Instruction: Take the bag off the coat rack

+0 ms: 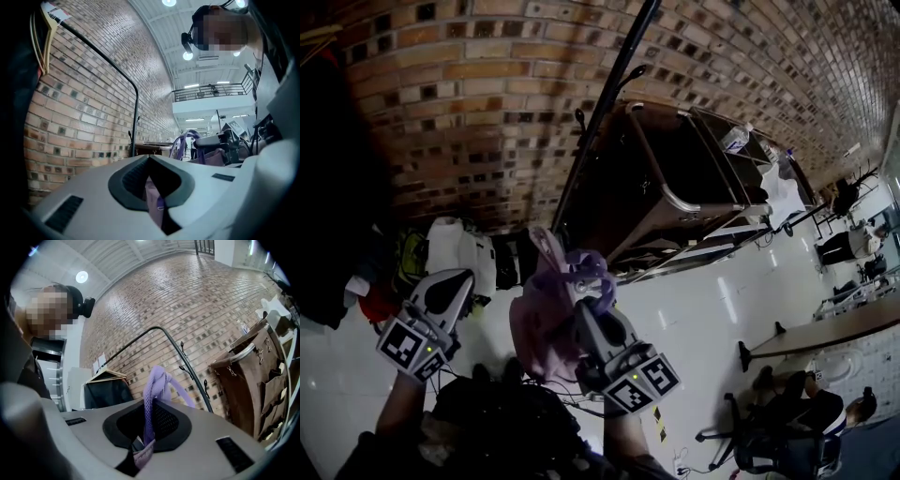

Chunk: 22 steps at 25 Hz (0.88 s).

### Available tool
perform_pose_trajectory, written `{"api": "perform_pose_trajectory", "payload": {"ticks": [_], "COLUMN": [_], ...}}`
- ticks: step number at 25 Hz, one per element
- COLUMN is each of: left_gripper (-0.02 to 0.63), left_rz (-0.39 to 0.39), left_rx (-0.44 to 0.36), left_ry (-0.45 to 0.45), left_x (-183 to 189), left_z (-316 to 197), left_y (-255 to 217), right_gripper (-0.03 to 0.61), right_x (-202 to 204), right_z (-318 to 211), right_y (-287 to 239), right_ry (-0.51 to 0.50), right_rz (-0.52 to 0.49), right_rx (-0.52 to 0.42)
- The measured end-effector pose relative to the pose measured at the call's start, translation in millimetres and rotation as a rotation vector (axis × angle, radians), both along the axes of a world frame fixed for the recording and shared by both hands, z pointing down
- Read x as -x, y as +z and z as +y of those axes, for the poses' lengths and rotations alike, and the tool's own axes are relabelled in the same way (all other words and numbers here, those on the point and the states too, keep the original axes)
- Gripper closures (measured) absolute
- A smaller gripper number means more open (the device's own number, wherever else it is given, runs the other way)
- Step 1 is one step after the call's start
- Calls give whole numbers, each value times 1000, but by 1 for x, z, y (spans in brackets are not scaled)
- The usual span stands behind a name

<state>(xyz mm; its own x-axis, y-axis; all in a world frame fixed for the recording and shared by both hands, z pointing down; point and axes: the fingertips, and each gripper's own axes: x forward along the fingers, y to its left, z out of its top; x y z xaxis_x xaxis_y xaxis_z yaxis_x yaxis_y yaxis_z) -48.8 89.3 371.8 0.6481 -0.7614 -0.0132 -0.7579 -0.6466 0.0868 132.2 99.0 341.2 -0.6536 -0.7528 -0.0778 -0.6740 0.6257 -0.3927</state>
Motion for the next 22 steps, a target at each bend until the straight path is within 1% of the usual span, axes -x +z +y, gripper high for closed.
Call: {"api": "perform_pose_trajectory", "payload": {"ticks": [6, 12, 16, 22], "left_gripper": [607, 607, 607, 607], "left_rz": [-22, -9, 6, 10], "left_rx": [-1, -15, -20, -21], "left_ry": [9, 0, -9, 7], "left_x": [23, 40, 44, 45], "left_z": [18, 32, 37, 39], "left_y": [3, 1, -5, -5], "right_gripper": [526, 526, 526, 526], "right_x": [20, 39, 44, 49], "right_z": [19, 35, 42, 46], "right_y": [0, 5, 4, 5], "right_ry": [3, -9, -15, -11], "right_rz": [26, 36, 26, 33], "right_rx": [1, 14, 29, 37]}}
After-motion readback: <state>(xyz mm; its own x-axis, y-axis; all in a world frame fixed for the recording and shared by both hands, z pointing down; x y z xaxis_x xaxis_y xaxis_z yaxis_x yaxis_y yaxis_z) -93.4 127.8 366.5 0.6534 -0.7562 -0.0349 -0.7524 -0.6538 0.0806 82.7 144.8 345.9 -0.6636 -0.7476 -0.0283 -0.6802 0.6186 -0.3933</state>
